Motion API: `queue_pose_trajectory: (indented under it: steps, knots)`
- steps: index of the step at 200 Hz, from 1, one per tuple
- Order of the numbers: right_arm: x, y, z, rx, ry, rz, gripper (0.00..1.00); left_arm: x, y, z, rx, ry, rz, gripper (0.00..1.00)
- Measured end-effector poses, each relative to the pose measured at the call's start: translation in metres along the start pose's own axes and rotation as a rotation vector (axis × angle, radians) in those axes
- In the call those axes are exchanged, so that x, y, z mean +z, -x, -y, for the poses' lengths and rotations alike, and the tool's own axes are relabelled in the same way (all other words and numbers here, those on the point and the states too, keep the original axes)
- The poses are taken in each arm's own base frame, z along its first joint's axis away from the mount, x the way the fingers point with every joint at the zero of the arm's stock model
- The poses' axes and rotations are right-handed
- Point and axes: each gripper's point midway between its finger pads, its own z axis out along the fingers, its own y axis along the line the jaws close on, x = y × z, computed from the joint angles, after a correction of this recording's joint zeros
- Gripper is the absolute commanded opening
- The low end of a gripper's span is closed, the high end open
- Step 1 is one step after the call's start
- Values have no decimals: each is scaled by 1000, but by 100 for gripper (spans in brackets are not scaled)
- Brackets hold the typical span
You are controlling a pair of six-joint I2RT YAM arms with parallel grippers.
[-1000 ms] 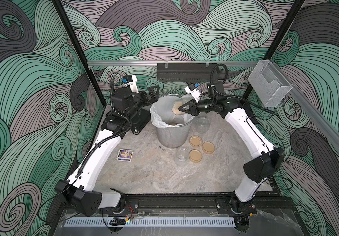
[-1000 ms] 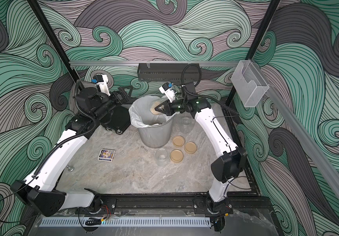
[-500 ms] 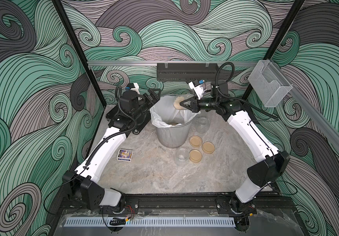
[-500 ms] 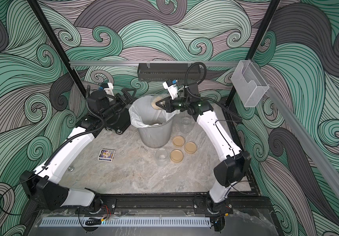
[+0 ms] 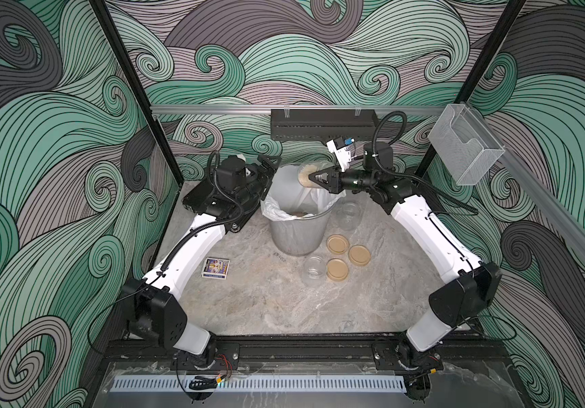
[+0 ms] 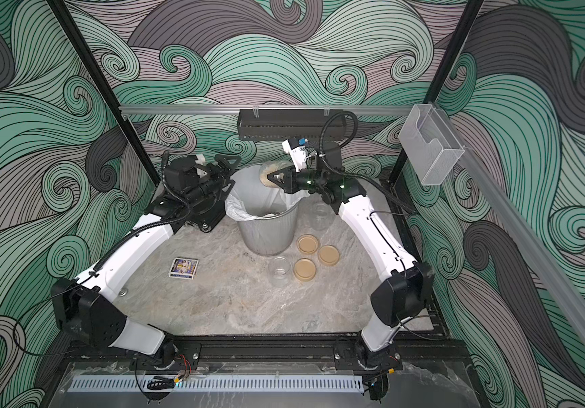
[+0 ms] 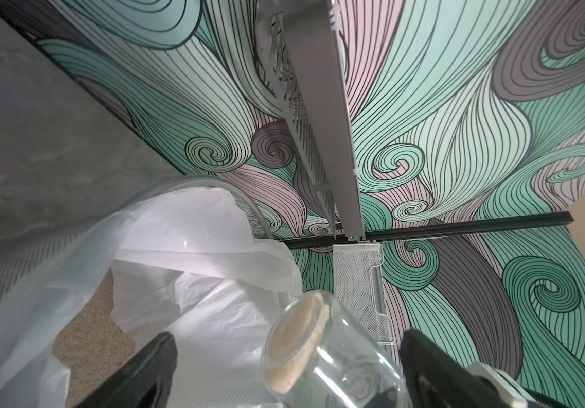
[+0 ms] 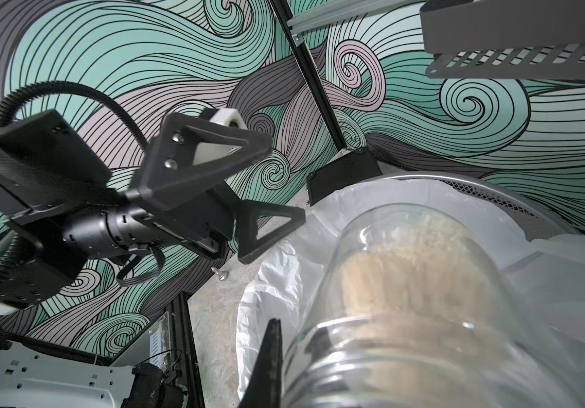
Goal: Empty moldy rice from jars
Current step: Pour the moldy rice from the jar into the trash bin.
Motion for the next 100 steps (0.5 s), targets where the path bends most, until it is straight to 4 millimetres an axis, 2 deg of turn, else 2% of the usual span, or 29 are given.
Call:
queue_pose_trajectory:
  steps: [46, 100]
  knots:
    - [4, 11, -13, -12, 39, 43, 0, 15, -15, -9, -96, -3, -90, 99]
    - [9, 13, -29, -14, 89, 50, 0, 26, -21, -3, -171, -53, -140, 99]
